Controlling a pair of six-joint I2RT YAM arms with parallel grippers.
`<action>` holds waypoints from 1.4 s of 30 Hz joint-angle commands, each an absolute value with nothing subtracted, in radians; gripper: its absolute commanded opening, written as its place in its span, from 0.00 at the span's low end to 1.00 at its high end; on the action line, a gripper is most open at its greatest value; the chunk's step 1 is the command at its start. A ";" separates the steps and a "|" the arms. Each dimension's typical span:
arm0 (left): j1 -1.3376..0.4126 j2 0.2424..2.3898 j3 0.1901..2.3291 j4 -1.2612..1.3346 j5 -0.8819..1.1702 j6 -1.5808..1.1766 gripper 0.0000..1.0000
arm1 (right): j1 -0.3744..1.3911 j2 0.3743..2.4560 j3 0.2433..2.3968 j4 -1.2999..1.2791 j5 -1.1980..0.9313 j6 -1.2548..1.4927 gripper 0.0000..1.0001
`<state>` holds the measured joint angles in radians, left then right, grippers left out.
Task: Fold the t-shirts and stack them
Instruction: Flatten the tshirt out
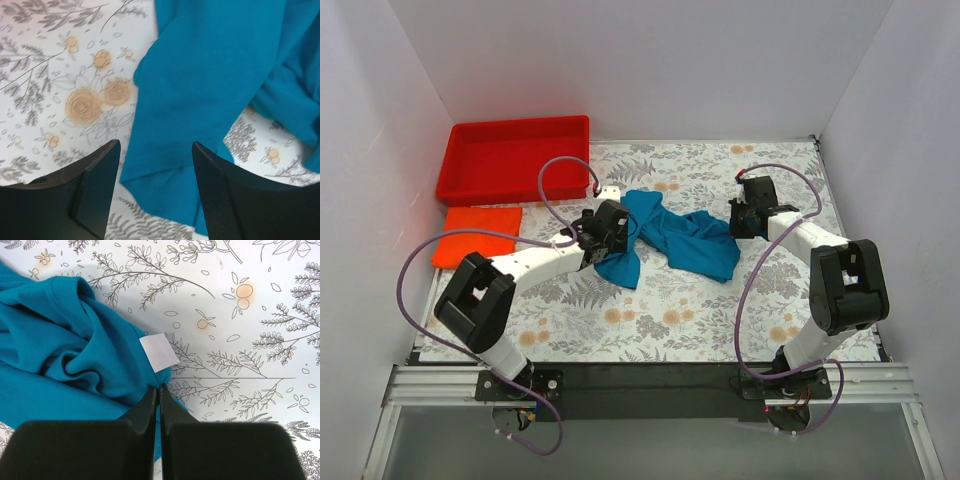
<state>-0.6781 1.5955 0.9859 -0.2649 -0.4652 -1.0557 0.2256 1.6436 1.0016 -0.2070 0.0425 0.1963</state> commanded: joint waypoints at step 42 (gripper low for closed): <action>-0.604 1.143 0.931 -0.543 -0.798 -1.112 0.54 | -0.094 1.491 1.057 -0.330 0.008 0.146 0.29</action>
